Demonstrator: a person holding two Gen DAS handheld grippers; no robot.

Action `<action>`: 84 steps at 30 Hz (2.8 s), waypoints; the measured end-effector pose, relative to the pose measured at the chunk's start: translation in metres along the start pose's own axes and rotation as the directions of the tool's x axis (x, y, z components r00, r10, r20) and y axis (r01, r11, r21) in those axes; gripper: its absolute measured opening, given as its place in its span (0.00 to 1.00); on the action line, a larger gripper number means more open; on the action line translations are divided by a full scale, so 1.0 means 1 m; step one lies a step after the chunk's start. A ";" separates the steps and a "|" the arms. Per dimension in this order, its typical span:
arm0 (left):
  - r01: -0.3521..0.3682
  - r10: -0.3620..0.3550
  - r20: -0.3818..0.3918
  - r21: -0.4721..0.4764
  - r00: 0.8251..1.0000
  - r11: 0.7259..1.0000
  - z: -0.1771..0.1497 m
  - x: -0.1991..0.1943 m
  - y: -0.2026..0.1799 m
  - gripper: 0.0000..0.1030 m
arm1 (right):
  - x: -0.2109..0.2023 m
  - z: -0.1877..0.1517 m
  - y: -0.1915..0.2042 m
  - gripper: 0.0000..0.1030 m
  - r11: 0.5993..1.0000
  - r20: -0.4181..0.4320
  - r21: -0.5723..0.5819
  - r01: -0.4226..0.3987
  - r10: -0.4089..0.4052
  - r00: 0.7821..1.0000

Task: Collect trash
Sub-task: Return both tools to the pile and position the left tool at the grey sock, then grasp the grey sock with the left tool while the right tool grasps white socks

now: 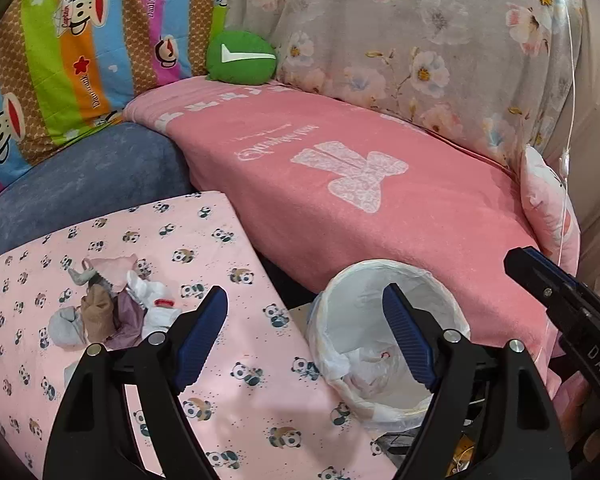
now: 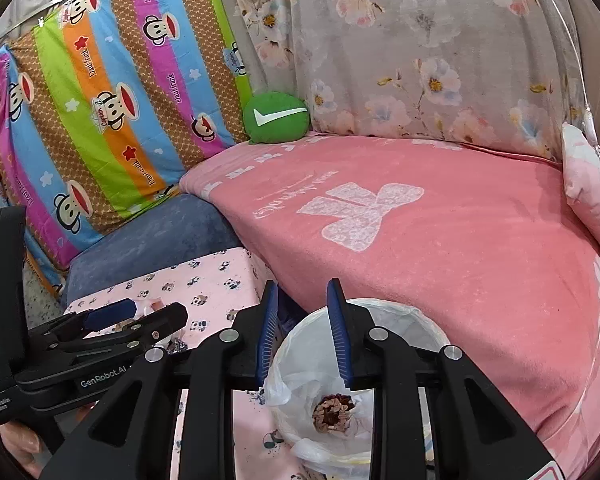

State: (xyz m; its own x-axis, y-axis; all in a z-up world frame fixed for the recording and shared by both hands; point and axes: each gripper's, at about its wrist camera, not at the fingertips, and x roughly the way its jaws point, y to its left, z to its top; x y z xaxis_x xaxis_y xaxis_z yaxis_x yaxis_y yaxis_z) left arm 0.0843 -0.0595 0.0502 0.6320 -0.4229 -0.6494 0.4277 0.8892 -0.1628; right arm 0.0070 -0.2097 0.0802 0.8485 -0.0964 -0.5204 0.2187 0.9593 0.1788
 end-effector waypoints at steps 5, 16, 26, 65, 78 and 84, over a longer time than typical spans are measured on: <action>-0.040 0.039 -0.011 -0.042 0.999 0.998 -0.011 -0.003 0.030 0.75 | 0.007 -0.005 0.020 0.27 1.000 -0.018 -0.016 -0.027 0.026 0.999; -0.162 0.159 -0.033 -0.138 0.987 0.977 -0.038 -0.014 0.101 0.89 | 0.027 -0.020 0.072 0.35 0.995 -0.064 -0.058 -0.085 0.081 0.995; -0.274 0.249 -0.139 -0.207 0.959 0.939 -0.077 -0.003 0.165 0.89 | 0.061 -0.046 0.118 0.38 0.987 -0.147 -0.083 -0.134 0.121 0.982; -0.193 0.125 -0.244 -0.280 0.962 0.940 -0.102 0.026 0.212 0.40 | 0.186 -0.107 0.196 0.05 0.969 -0.380 -0.129 -0.208 0.146 0.913; -0.158 0.126 -0.152 -0.226 0.980 0.961 -0.065 0.001 0.181 0.39 | 0.132 -0.039 0.186 0.05 0.965 -0.227 -0.112 -0.236 0.207 0.952; -0.120 0.107 -0.085 -0.173 0.991 0.977 -0.034 -0.012 0.151 0.39 | 0.099 -0.001 0.173 0.05 0.964 -0.144 -0.107 -0.243 0.227 0.963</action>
State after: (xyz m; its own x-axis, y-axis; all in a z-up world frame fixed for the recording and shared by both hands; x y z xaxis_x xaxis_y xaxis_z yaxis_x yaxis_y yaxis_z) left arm 0.1194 0.0863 0.0085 0.6166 -0.3091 -0.7241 0.2300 0.9503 -0.2099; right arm 0.1286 -0.0529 0.0584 0.7975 0.1628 -0.5809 -0.0466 0.9766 0.2097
